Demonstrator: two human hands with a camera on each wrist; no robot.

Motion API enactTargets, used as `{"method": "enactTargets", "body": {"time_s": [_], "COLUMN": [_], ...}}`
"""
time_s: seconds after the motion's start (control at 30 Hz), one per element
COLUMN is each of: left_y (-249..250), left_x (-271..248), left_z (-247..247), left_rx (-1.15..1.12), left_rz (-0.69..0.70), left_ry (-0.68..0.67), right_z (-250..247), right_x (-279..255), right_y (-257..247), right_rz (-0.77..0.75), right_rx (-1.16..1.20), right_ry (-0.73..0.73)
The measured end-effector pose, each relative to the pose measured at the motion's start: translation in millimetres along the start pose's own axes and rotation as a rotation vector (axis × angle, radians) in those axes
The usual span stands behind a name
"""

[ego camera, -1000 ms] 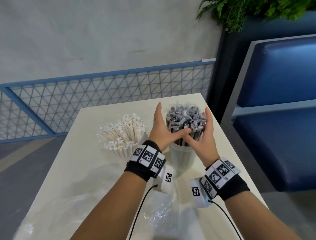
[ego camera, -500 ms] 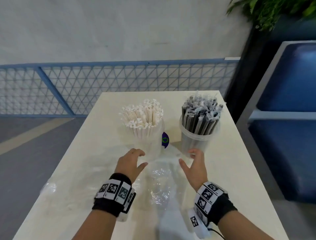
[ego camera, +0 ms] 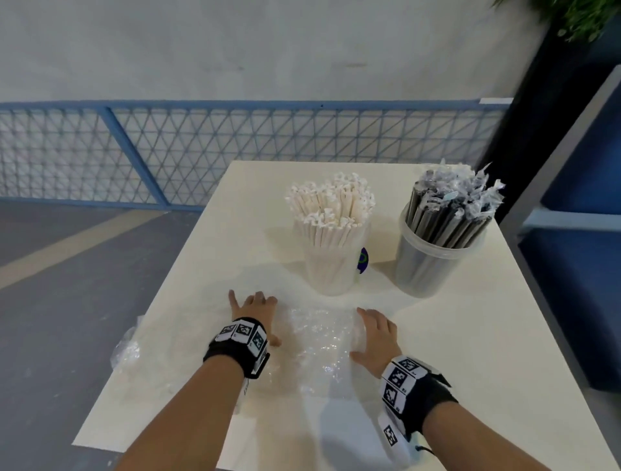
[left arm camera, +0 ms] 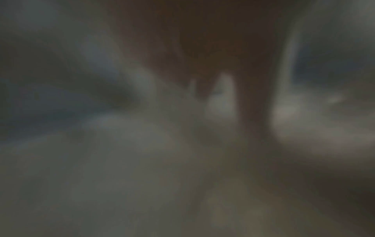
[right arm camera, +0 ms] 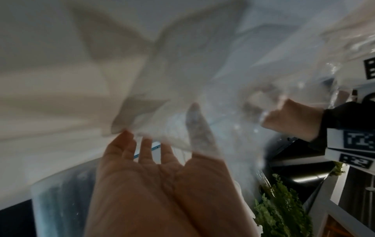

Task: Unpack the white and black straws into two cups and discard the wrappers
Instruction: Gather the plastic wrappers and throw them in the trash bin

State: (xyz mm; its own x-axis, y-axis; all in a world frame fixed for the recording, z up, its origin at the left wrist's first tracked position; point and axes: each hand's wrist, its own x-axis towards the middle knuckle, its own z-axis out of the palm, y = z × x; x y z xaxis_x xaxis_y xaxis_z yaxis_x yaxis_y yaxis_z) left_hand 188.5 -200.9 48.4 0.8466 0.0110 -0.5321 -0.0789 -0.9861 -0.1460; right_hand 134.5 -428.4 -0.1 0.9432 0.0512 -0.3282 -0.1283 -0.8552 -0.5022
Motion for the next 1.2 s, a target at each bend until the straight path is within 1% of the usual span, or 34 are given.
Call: {"method": "enactTargets", "body": {"time_s": [0.07,0.17,0.23,0.27,0.33,0.37,0.43,0.47,0.5,0.53,0.57,0.6,0.63,0.67,0.7,0.73,0.77,0.8,0.83,0.87,0.9,0.93,0.97,1.03,1.1,1.13,1.2], "left_y": [-5.6,-13.6,-16.1,-15.4,-11.9,-10.2,-10.6,-13.8,-18.4,-25.0,-33.1,-41.2,-50.1,-58.8,-65.2,-70.0,-73.8,-76.2,-77.1,-76.8,-76.1,-74.1,-71.9,-68.8,-67.6,-67.6,-67.1], "left_x": [0.0,-4.0,-6.7,-8.8,-14.2,-18.2,-28.1,-32.2,-36.3,-39.3,-41.9,-44.7,-48.2,-46.8,-42.1,-36.4,-28.8,-22.9,-19.7,-16.0,-13.9,-12.9,-12.9,-10.7,-13.0,-16.2,-26.0], "left_z": [-3.7,-7.0,-11.6,-14.9,-22.5,-26.6,-35.8,-37.9,-38.9,-37.4,-34.9,-32.4,-29.9,-24.5,-18.5,-13.3,-6.2,-0.3,4.8,9.3,11.1,11.5,10.9,11.2,7.9,5.9,3.8], "left_rx": [0.043,0.099,0.122,0.146,0.211,0.233,0.242,0.222,0.165,0.057,-0.104,-0.325,-0.583,-0.868,-1.137,-1.336,-1.466,-1.563,-1.641,-1.711,-1.764,-1.815,-1.865,-1.936,-1.922,-1.886,-1.829], "left_rz": [0.038,0.138,0.226,0.273,0.375,0.422,0.483,0.496,0.494,0.461,0.391,0.292,0.197,0.132,0.088,0.043,0.014,0.013,0.023,0.054,0.097,0.165,0.222,0.286,0.333,0.377,0.459], "left_ry": [0.015,0.053,0.127,0.178,0.292,0.341,0.426,0.483,0.583,0.731,0.869,0.959,0.958,0.874,0.721,0.527,0.316,0.125,-0.021,-0.106,-0.137,-0.121,-0.065,0.107,0.256,0.296,0.314], "right_z": [0.7,0.0,-0.1,0.5,2.8,4.1,6.3,5.9,4.7,3.3,0.8,-2.2,-5.5,-8.8,-12.4,-15.2,-17.4,-19.0,-20.0,-21.1,-21.5,-21.0,-19.8,-17.4,-18.5,-19.7,-23.0], "right_x": [0.9,-1.3,-1.0,-0.3,1.5,2.5,6.2,7.0,7.3,7.3,6.9,6.0,4.6,3.3,2.0,1.4,0.7,0.0,-0.9,-2.7,-4.3,-4.9,-5.1,-6.0,-8.6,-10.3,-13.0], "right_y": [-10.7,-34.1,-50.3,-58.7,-74.1,-80.3,-86.8,-88.3,-88.8,-88.9,-89.1,-90.0,-91.3,-92.0,-92.6,-93.1,-93.4,-94.2,-95.2,-96.9,-97.8,-97.3,-96.0,-93.0,-92.9,-93.7,-97.5], "right_rz": [0.031,0.073,-0.011,-0.073,-0.168,-0.196,-0.227,-0.222,-0.207,-0.195,-0.191,-0.195,-0.203,-0.212,-0.223,-0.230,-0.238,-0.249,-0.256,-0.260,-0.261,-0.260,-0.253,-0.228,-0.213,-0.222,-0.239], "right_rx": [0.014,-0.139,-0.214,-0.203,-0.105,-0.035,0.103,0.184,0.271,0.351,0.420,0.479,0.527,0.567,0.599,0.625,0.648,0.667,0.684,0.698,0.705,0.702,0.688,0.664,0.621,0.591,0.610], "right_ry": [0.005,0.038,0.061,0.061,0.030,0.017,0.045,0.071,0.093,0.116,0.136,0.156,0.167,0.178,0.188,0.196,0.200,0.205,0.206,0.202,0.194,0.188,0.184,0.184,0.187,0.192,0.188]}}
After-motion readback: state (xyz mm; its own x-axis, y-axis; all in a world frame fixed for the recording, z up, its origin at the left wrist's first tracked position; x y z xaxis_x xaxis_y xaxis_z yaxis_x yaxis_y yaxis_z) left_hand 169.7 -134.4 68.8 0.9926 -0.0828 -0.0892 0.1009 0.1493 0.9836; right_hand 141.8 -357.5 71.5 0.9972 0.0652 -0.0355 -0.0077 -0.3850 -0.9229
